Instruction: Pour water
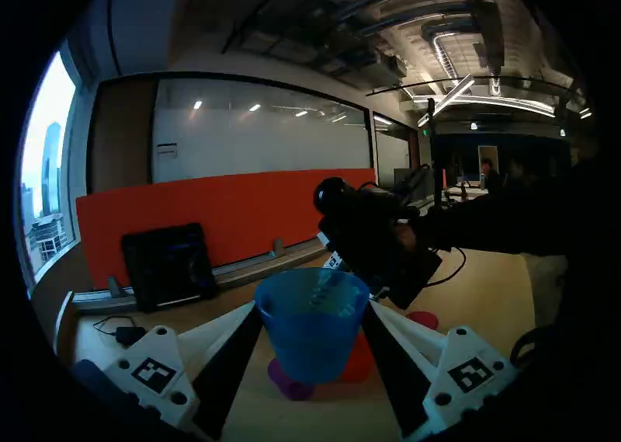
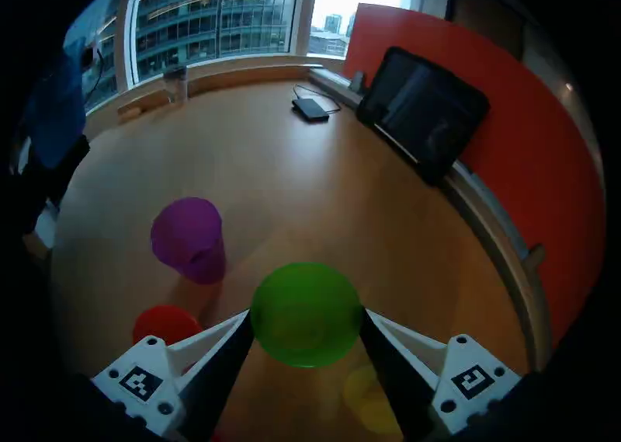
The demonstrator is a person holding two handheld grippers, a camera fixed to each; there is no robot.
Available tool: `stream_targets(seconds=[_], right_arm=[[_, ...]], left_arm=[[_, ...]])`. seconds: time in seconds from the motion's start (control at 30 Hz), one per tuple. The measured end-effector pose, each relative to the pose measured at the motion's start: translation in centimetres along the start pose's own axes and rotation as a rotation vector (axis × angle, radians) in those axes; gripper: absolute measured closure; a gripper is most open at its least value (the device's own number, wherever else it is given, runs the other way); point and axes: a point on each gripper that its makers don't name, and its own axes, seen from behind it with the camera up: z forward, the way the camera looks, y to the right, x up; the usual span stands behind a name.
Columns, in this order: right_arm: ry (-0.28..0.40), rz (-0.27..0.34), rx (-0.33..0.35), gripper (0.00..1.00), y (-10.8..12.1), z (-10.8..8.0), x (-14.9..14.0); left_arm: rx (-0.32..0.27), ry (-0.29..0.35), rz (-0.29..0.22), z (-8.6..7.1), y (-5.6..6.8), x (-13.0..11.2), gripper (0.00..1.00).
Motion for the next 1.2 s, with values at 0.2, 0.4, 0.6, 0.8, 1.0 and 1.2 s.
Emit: stream_targets(seconds=[0.2, 0.4, 0.6, 0.8, 1.0, 1.2], right_arm=[[0.06, 0.026, -0.013, 0.05, 0.0, -2.3, 0.9], [0.128, 0.045, -0.027, 0.05, -0.2, -4.6, 1.6], [0.207, 0.079, -0.039, 0.05, -0.3, -7.0, 2.2], [0.289, 0.11, -0.055, 0.05, -0.3, -9.3, 3.0], [0.381, 0.128, -0.074, 0.05, -0.5, -11.6, 4.0], [0.447, 0.138, -0.099, 0.05, -0.7, -13.3, 4.3]], left_arm=[[0.003, -0.006, -0.005, 0.3, -0.1, -0.2, 0.15], [0.004, -0.015, -0.012, 0.4, 0.0, -0.6, 0.15], [0.004, -0.022, -0.01, 0.7, 0.0, -0.7, 0.15], [0.003, -0.024, -0.012, 1.0, 0.2, -0.7, 0.15], [-0.003, -0.022, -0.013, 1.1, 0.6, -0.5, 0.15], [-0.009, -0.02, -0.012, 1.3, 1.0, -0.3, 0.15]])
